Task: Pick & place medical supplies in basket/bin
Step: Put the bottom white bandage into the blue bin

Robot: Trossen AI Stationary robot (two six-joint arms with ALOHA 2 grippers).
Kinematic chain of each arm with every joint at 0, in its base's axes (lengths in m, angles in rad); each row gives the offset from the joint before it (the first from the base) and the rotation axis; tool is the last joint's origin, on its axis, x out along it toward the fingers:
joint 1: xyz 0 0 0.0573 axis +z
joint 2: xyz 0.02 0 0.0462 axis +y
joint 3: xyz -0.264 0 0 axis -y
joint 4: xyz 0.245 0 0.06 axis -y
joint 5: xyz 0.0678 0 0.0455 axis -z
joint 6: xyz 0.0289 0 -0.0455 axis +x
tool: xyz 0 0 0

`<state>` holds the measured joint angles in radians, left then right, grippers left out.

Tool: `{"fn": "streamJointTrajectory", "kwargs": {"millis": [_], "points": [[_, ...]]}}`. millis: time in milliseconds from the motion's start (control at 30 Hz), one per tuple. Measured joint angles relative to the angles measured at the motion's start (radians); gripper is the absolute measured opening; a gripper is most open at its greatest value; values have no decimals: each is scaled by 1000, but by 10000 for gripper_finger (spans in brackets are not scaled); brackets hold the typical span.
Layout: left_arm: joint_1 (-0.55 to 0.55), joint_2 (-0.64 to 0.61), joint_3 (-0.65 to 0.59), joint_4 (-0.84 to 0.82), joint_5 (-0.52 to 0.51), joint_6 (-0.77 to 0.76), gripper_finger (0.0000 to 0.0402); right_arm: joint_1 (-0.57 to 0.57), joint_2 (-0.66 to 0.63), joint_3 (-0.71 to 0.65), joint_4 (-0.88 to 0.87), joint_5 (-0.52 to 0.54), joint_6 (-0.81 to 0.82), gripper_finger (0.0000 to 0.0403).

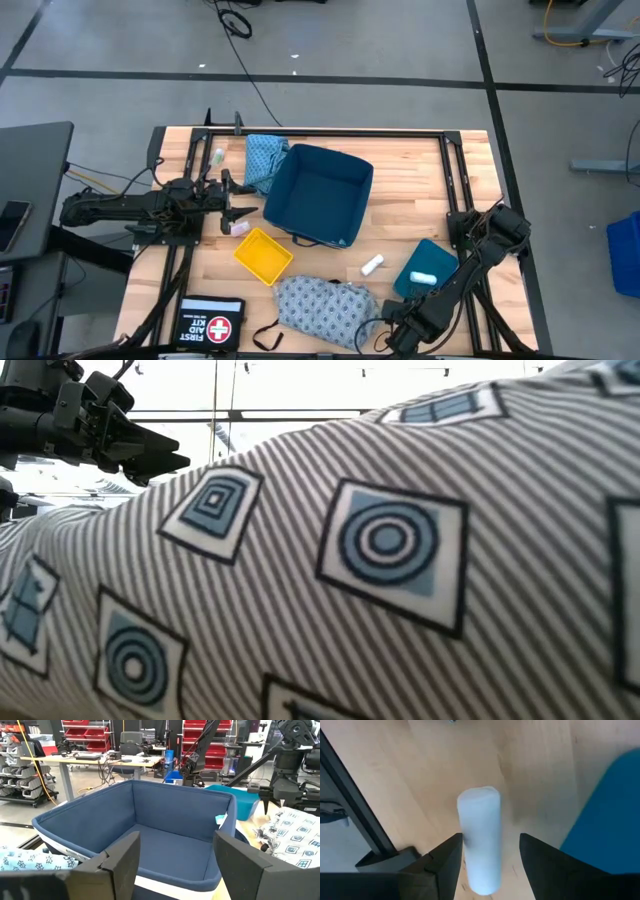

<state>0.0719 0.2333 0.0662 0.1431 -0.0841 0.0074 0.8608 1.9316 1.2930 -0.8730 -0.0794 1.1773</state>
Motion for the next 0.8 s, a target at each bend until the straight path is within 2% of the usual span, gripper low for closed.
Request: {"fn": "streamJointTrajectory", "kwargs": {"millis": [367,467,600,733,800], "points": [[0,0,0,0,0,0,238,0,0,-26,65,5,-16,203],[0,0,0,0,0,0,238,-2,0,-26,66,5,-20,192],[0,0,0,1,0,0,238,-3,0,-26,71,5,-34,140],[0,0,0,1,0,1,238,-3,0,-26,100,5,-64,46],[0,0,0,1,0,0,238,-3,-1,-25,127,5,-88,17]]}}
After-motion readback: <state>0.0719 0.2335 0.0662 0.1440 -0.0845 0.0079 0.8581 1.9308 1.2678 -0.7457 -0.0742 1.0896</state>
